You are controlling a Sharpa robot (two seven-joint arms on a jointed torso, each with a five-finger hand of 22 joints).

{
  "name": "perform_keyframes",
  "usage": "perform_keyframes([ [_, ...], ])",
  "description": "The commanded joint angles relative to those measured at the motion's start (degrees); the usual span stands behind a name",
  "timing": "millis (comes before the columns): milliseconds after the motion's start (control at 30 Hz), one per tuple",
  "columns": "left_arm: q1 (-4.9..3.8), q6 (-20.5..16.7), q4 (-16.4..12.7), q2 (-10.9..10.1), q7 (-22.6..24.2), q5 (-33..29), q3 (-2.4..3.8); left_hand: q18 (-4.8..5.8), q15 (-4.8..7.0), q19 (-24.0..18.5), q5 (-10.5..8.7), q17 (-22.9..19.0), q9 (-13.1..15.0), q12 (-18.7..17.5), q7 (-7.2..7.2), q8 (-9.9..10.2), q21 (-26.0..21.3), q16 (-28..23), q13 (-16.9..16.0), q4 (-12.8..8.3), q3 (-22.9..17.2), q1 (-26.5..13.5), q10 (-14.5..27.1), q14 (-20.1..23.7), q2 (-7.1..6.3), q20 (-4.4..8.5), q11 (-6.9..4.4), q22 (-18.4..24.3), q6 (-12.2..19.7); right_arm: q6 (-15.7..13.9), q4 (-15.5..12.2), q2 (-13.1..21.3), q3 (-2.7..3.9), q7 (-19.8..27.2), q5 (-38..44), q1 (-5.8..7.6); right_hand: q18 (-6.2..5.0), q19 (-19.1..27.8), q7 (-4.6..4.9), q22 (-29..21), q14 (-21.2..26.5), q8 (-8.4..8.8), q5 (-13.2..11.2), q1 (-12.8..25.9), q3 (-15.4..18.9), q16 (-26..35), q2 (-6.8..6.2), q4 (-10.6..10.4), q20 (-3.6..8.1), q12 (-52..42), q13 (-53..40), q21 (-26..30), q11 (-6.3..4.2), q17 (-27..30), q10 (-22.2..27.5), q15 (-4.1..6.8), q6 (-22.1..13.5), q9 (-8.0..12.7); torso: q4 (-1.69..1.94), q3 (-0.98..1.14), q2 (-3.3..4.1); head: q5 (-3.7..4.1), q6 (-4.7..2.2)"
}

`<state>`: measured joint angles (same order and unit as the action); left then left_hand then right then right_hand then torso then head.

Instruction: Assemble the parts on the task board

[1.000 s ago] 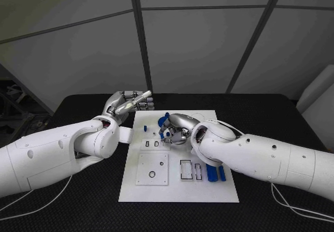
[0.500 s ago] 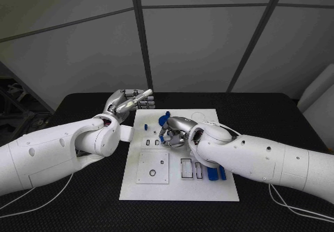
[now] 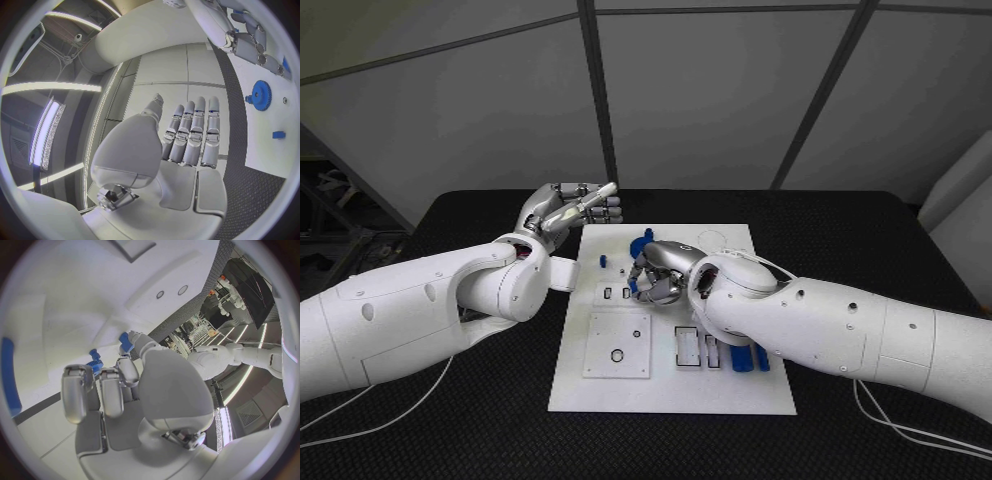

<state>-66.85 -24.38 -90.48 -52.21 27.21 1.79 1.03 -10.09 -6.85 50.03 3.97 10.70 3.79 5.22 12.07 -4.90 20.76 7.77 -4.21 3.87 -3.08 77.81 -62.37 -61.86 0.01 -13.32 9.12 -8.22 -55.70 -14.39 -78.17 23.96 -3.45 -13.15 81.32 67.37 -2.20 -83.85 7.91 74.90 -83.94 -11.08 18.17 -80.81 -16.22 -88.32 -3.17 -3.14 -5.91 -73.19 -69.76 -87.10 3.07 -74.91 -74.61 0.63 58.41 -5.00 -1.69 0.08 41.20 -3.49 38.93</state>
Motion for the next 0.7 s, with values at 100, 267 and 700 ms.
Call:
perform_keyframes([
  [100,-0.08,0.6,0.0,0.1,0.2,0.4,0.05,-0.4,-0.12,-0.3,-0.23,0.1,0.0,-0.2,-0.07,0.3,-0.3,-0.2,0.1,-0.2,-0.1,0.1,-0.3,-0.2,0.25,-0.16,-0.02,0.1,-0.5,1.5,0.2,-0.1,-0.18,-0.2,0.5,-0.17,0.9,-1.9,-0.04,10.1,-5.2,-0.24,0.4,-0.1,-0.2,0.2,-0.41,0.0,0.33,0.2,0.1,-0.2,0.0,-11.6,0.2,0.23,0.3,-0.7,-0.01,0.03,0.0,-0.02,0.01],
  [267,-0.08,0.6,0.0,0.1,0.2,0.4,0.05,-0.4,-0.12,-0.3,-0.23,0.1,0.0,-0.2,-0.07,0.3,-0.3,-0.2,0.1,-0.2,-0.1,0.1,-0.3,-0.2,0.25,-0.16,-0.02,0.1,-0.5,2.2,0.4,-0.1,-0.18,-0.4,0.7,-0.18,0.88,-1.8,-0.02,10.0,-5.2,-0.23,0.4,0.1,-0.2,0.3,-0.49,-0.1,0.32,0.2,0.1,-0.1,0.02,-11.5,0.2,0.22,0.3,-0.7,-0.03,0.0,-0.03,-0.01,0.06],
  [700,-0.08,0.6,0.0,0.0,0.1,0.4,0.05,-0.4,-0.12,-0.3,-0.23,0.1,0.0,-0.2,-0.07,0.3,-0.3,-0.2,0.1,-0.2,-0.1,0.1,-0.3,-0.2,0.25,-0.16,-0.02,0.1,-0.5,4.2,0.5,0.1,-0.19,-1.0,1.0,-0.19,0.78,-1.5,0.49,9.6,-5.2,0.47,-0.1,1.1,-0.3,0.3,-1.52,-0.2,0.09,1.4,1.2,0.1,0.42,-11.5,1.3,-0.09,-1.3,-0.4,-0.04,0.02,-0.02,0.0,0.2],
])
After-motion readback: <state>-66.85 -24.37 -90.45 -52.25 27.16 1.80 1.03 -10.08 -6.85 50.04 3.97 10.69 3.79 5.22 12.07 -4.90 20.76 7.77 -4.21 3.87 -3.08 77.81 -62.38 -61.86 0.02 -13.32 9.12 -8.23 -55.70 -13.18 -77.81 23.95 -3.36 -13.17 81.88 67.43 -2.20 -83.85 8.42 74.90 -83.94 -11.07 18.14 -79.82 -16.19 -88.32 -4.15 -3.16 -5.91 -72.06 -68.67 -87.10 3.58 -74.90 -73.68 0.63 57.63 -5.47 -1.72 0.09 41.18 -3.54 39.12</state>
